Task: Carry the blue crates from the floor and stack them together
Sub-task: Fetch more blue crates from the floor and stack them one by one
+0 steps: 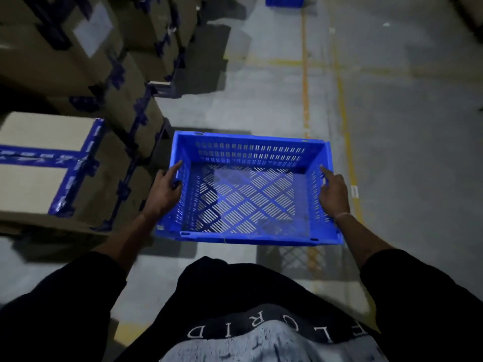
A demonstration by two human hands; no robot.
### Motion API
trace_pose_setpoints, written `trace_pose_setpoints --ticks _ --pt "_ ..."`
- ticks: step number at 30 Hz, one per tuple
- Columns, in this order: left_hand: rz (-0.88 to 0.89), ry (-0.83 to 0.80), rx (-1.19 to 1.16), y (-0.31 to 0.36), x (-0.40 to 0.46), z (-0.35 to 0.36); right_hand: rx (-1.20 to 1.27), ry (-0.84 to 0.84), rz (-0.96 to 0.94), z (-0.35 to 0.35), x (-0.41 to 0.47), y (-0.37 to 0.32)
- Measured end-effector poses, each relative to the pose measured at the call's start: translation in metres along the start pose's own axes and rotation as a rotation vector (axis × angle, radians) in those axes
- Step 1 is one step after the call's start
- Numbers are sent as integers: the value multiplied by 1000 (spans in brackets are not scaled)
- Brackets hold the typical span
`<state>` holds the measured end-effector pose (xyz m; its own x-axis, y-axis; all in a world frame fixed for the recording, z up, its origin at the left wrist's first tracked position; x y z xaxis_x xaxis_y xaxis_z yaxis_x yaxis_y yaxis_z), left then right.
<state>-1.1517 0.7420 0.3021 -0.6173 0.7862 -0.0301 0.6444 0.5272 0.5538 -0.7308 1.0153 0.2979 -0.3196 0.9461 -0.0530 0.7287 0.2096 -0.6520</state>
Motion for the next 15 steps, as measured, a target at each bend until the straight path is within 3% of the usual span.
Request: trace_pose_setpoints --ticks 15 --pt "93 -149 -33 79 339 47 -37 95 99 -1 293 -25"
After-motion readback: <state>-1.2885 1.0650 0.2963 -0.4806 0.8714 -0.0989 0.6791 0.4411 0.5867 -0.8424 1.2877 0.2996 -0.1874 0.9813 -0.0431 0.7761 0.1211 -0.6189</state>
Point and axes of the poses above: each hand's wrist, its own x-axis towards the middle knuckle, its own z-axis out of the palm, y = z × x, the point moved 6 cm from there along x, towards the middle knuckle, and after that the axes turned 4 degrees about x, right-handed, at the moved point
